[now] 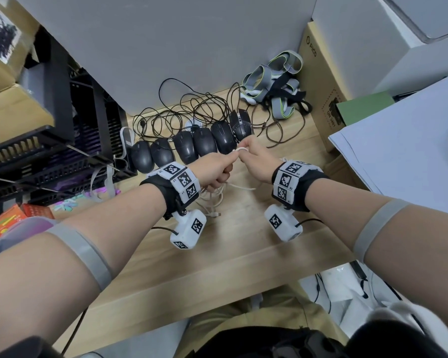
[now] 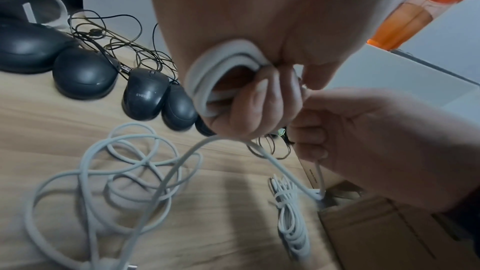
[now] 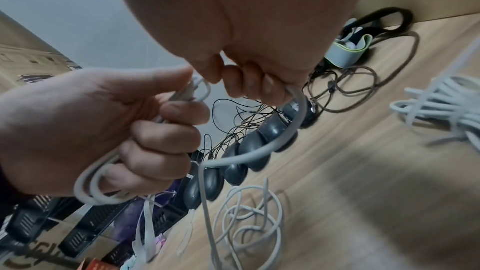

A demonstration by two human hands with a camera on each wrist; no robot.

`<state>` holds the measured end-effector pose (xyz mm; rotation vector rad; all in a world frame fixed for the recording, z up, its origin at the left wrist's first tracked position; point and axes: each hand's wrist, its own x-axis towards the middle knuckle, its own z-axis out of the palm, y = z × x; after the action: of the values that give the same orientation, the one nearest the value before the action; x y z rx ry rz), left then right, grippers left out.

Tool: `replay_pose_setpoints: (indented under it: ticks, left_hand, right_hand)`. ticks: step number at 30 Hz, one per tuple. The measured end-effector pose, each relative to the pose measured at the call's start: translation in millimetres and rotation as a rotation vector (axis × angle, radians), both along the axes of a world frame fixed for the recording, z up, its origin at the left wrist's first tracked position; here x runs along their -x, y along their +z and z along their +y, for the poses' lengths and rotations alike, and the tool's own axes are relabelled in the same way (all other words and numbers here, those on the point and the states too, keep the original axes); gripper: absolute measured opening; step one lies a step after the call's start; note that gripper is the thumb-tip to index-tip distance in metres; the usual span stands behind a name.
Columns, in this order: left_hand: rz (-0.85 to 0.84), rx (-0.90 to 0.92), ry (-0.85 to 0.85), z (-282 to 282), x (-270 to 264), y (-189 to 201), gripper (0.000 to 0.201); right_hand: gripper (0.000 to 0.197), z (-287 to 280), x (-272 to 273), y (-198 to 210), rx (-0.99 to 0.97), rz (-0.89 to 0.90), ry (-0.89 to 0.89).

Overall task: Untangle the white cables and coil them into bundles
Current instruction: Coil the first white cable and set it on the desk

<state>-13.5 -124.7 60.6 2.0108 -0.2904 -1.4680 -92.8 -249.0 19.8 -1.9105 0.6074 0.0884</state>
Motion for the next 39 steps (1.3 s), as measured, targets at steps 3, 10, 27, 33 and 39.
replay_pose_setpoints:
  ticks: [3, 10, 27, 33, 39]
  left_hand:
    - [-0.059, 0.004, 0.0, -0.6, 1.8, 3.8, 0.049]
    - [-0.219, 0.058, 0.28, -2.3, -3.4, 1.7, 0.039]
    - [0.162, 0.188, 0.881, -9.1, -9.7, 14.8, 0.064]
    - [0.309, 0.256, 1.043, -5.5, -12.6, 18.6, 0.049]
    - [0.383, 0.361, 1.1, -6.8, -25.7, 11.3, 0.068]
  right_hand:
    - [0.012, 2.8, -0.8, -3.2, -0.047, 0.039, -0.002]
    - [0.022, 22.1, -2.9, -4.8, -0.287, -0.003, -0.107]
    - [0.014, 57.1, 17.9, 1.9, -0.297, -0.013, 0.249]
    - [0.081, 65.3, 22.6, -0.9, -0.061, -0.042, 0.302]
    - [0.069, 76.2, 41.9, -5.5, 0.082, -0.138, 0.236]
